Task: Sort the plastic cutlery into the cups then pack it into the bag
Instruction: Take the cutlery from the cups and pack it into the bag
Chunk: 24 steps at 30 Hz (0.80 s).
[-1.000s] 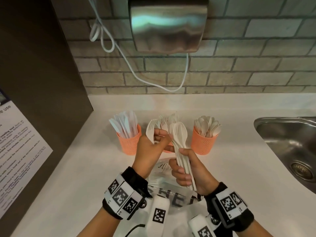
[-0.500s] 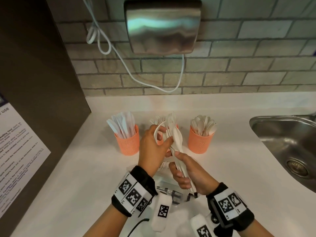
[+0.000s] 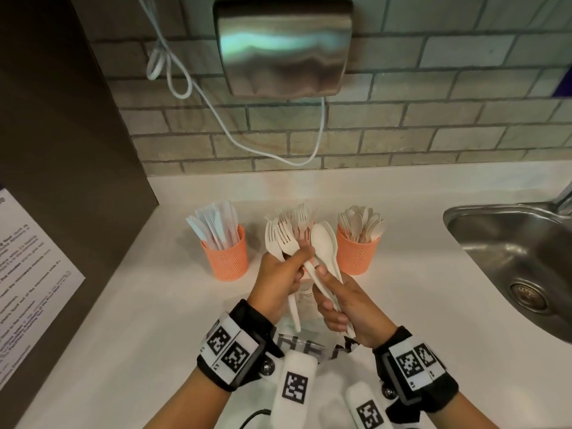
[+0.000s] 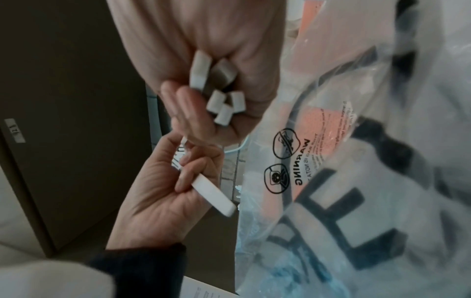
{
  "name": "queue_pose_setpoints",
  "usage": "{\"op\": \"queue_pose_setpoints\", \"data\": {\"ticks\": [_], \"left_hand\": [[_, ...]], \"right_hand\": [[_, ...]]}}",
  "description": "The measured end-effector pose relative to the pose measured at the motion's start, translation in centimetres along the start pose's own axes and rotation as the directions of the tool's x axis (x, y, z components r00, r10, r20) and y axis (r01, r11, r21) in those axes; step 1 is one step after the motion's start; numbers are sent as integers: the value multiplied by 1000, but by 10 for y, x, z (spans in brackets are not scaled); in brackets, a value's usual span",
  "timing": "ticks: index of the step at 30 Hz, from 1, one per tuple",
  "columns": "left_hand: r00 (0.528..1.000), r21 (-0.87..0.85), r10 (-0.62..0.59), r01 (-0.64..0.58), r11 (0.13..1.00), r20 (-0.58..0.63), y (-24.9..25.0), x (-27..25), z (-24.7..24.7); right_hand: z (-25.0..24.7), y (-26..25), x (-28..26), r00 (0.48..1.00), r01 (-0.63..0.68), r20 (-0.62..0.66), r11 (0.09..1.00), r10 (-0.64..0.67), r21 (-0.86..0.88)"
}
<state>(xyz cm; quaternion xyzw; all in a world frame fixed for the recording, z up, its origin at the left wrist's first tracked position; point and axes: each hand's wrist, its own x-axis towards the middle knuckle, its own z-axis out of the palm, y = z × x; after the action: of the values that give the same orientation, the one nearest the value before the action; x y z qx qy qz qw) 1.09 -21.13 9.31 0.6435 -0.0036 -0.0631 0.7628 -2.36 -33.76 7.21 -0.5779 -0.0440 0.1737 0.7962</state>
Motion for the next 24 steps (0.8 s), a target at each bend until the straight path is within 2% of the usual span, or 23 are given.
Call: {"op": "queue_pose_setpoints", "data": {"ticks": [2, 4, 7, 9, 11, 13, 15, 20, 24], "left_hand": [[995, -83, -93, 96, 992, 42, 0, 0, 1], [987, -90, -142, 148, 985, 76, 1, 1, 1], [980, -36, -174, 179, 983, 98, 2, 4, 0], [978, 68, -185, 179, 981, 95, 5, 7, -2], [990, 265, -115, 89, 960, 83, 15, 12, -5], [997, 421, 14, -44, 906, 74, 30, 24, -9], [993, 470, 104, -121, 874, 63, 46, 42, -16], [963, 458, 268, -240, 856, 4, 68, 95, -29], [959, 662, 278, -244, 709, 56, 53, 120, -21]], "right_hand": [[1, 0, 0, 1000, 10, -5, 999, -11, -52], [1, 0, -1, 1000, 8, -18, 995, -10, -96], [0, 1, -2, 998, -2, -61, 987, -7, -159], [-2, 1, -4, 994, -2, -107, 982, -18, -187], [-6, 0, -6, 988, -3, -150, 979, -28, -202], [-13, -1, -8, 981, -3, -192, 976, -40, -219], [-20, -2, -11, 971, 0, -233, 974, -55, -227], [-31, -7, -14, 956, 25, -276, 968, -96, -250], [-38, -10, -15, 944, 26, -307, 957, -118, -289]]}}
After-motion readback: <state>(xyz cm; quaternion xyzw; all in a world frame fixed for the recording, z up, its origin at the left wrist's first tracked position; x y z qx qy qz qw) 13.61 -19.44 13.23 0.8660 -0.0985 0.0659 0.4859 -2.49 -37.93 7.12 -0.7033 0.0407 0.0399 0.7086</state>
